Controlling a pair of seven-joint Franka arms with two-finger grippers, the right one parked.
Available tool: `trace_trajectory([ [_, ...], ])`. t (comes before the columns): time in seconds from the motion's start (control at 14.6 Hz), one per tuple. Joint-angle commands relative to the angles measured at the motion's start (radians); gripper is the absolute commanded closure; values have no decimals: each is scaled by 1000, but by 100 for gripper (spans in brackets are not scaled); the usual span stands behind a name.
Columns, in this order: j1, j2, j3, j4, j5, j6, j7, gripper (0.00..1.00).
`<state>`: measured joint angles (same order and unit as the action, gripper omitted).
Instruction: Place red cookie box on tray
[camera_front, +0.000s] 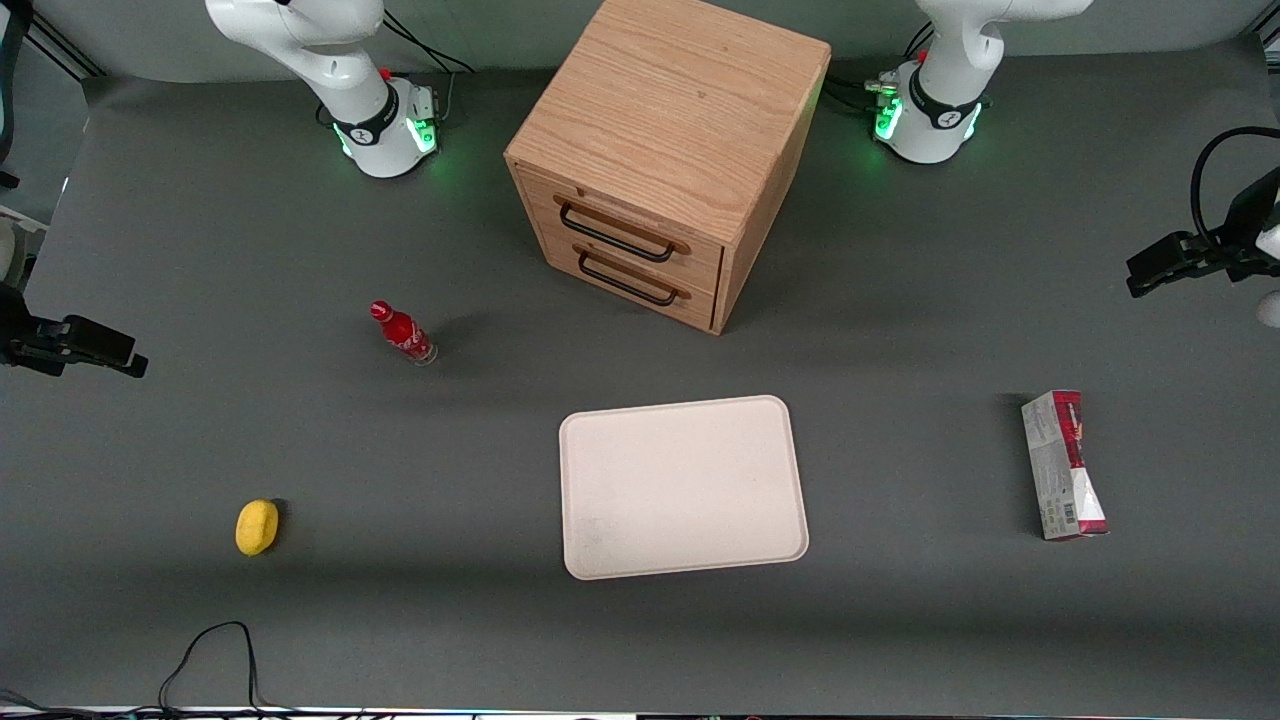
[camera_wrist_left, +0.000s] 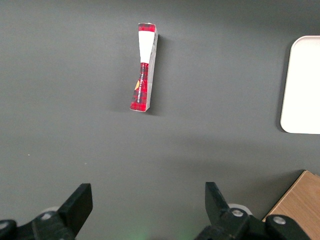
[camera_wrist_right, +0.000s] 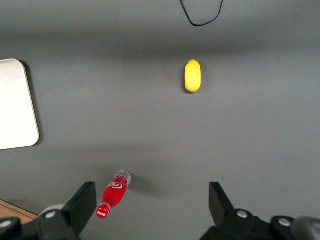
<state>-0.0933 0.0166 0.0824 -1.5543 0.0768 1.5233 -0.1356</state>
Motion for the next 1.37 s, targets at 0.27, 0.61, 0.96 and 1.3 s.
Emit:
trace_trajectory([
  [0.27,-13,20,4,43,3,-37,-5,0],
  [0.61,-10,20,4,43,-20,-37,-9,0],
  [0.96,-5,14,7,43,-52,-40,-9,0],
  [1.3,-2,17,8,43,-55,-52,1,0],
])
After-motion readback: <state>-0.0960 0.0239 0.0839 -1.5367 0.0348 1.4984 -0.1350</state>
